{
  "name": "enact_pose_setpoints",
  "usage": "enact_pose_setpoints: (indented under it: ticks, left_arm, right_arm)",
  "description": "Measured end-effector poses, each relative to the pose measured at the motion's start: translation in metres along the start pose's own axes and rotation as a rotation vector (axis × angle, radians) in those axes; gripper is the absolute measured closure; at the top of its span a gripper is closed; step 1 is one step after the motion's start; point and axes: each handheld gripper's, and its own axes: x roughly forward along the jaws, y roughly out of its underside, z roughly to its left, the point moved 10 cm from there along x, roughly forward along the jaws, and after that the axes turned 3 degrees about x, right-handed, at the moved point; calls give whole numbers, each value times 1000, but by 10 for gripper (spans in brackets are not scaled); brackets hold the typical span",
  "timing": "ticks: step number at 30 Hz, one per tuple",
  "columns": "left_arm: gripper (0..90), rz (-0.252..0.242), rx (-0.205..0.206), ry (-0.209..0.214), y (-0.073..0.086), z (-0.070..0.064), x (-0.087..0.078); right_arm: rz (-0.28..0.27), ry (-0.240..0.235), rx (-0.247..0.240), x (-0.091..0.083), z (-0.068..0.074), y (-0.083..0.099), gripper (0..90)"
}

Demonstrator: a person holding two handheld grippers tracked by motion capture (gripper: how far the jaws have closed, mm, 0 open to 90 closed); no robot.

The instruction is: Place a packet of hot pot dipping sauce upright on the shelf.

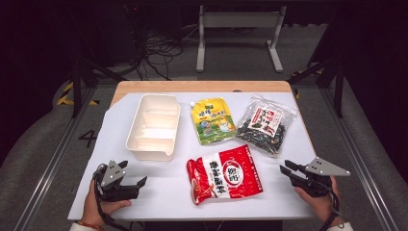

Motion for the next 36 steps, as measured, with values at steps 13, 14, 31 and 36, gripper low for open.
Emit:
enact_pose_setpoints:
  ticks: [13, 14, 31, 36]
  left_arm:
    - [126, -11, 20, 27, -1, -8, -2]
    - [126, -6, 29, 28, -1, -9, -3]
    - [127, 10, 59, 46, -2, -17, 1]
    - [127, 13, 58, 58, -1, -18, 2]
  right_arm:
    - [25, -36, 40, 4, 12, -1, 640]
    - [26, -41, 45, 3, 13, -1, 619]
    - [119, -212, 79, 22, 67, 2, 351]
    - [187, -236, 74, 34, 74, 9, 329]
